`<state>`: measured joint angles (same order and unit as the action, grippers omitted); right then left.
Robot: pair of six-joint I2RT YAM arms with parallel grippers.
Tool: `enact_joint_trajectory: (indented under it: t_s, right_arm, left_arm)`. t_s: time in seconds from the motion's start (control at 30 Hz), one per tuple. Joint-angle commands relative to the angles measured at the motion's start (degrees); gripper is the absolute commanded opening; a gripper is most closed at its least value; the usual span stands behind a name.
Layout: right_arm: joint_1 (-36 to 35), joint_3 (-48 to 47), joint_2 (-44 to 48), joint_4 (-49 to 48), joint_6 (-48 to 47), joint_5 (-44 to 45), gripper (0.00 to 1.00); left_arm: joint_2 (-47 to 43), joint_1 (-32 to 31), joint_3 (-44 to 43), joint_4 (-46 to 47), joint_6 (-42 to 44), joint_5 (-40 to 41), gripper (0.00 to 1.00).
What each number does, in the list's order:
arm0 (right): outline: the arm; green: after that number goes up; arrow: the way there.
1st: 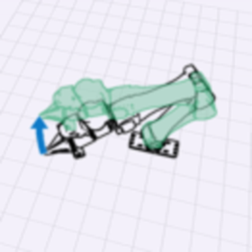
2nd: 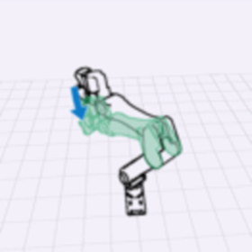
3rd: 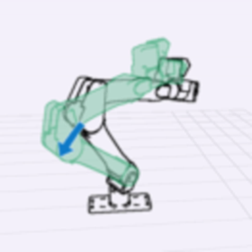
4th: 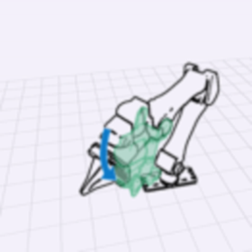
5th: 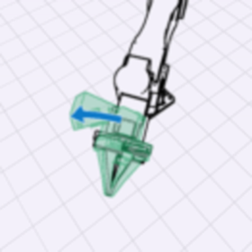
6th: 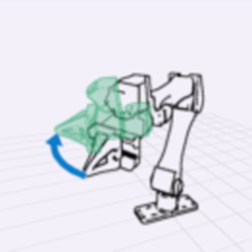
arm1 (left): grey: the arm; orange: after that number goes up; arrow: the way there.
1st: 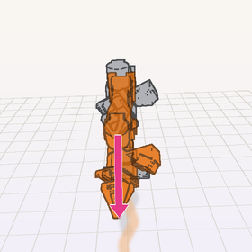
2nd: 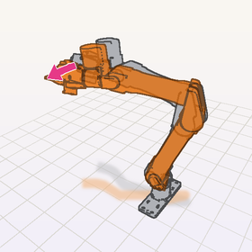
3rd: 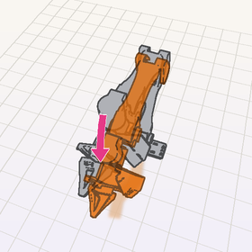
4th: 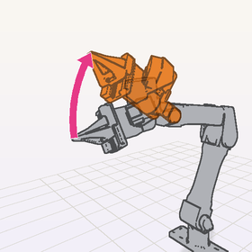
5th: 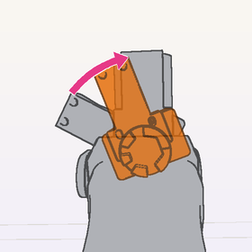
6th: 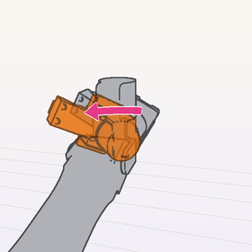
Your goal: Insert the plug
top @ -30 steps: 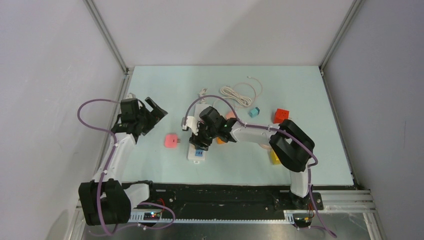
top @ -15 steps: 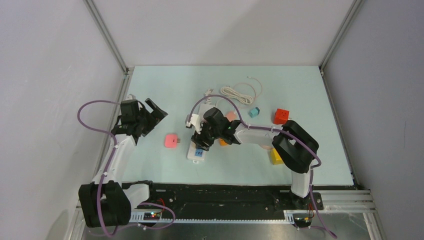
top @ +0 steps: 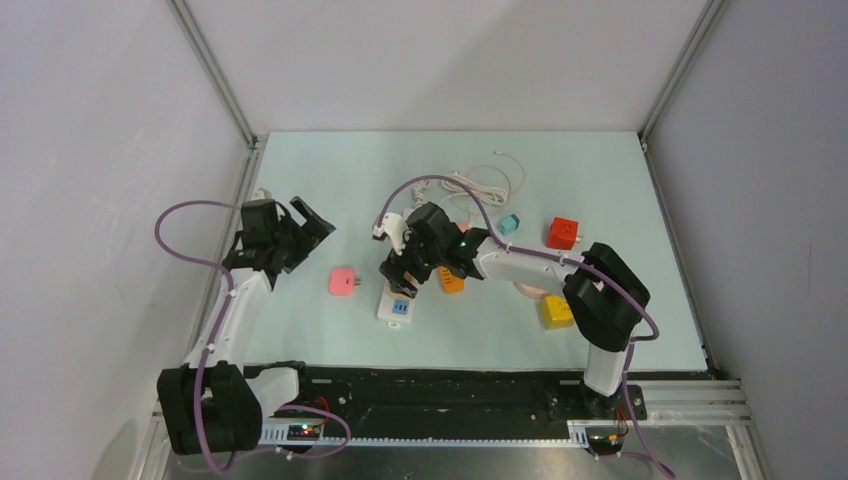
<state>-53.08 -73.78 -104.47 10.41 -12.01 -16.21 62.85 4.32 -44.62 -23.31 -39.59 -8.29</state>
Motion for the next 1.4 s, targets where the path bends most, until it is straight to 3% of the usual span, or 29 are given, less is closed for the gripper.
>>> enact_joint_trajectory:
  t_s: [0.0, 0.47, 0.53, 0.57, 0.67, 0.73, 0.83, 0.9, 1.1, 1.17, 1.27, 1.37]
  right_arm:
    - [-0.45, -4.40, 0.31, 5.21, -1.00, 1.21, 0.83]
    - [-1.46, -9.11, -5.35, 16.06, -6.22, 2.38, 0.77]
    - [-1.30, -9.41, -5.70, 16.11, -6.00, 2.05, 0.65]
    - [-1.27, -9.75, -5.96, 16.26, -6.00, 1.64, 0.52]
    - [-1.25, -9.86, -6.09, 16.22, -6.27, 1.10, 0.42]
    - [-1.25, -9.47, -5.76, 15.59, -6.19, 1.28, 0.49]
    - [-1.51, -9.18, -5.20, 14.82, -6.44, 2.16, 0.68]
    - [-1.52, -9.16, -4.81, 14.15, -6.45, 2.52, 0.73]
    - [-1.67, -10.29, -4.17, 14.81, -6.36, 0.19, 0.72]
    - [-1.60, -10.70, -4.57, 15.95, -6.45, -0.42, 0.65]
    - [-1.51, -11.10, -5.74, 17.48, -6.61, 0.14, 0.46]
    - [-1.19, -9.89, -5.66, 16.76, -6.36, 0.54, 0.33]
  left_arm:
    - [0.09, 0.69, -0.92, 0.80, 0.12, -0.09, 1.00]
    - [1.68, 0.69, -1.52, 0.88, 0.56, 0.07, 1.00]
    - [1.87, 0.67, -1.52, 0.82, 0.64, -0.02, 1.00]
    - [1.98, 0.68, -1.52, 0.88, 0.65, 0.01, 1.00]
    - [2.06, 0.69, -1.52, 0.81, 0.74, 0.02, 1.00]
    - [1.95, 0.65, -1.47, 0.88, 0.87, 0.00, 1.00]
    - [1.85, 0.69, -1.35, 0.81, 1.04, 0.10, 1.00]
    - [1.82, 0.64, -1.27, 0.89, 1.16, 0.05, 1.00]
    - [1.84, 0.69, -1.26, 0.86, 1.40, 0.12, 1.00]
    - [1.84, 0.66, -1.26, 0.83, 1.52, 0.13, 1.00]
    - [1.90, 0.68, -1.25, 0.79, 1.66, 0.12, 1.00]
    - [2.05, 0.65, -1.33, 0.84, 1.83, 0.20, 1.00]
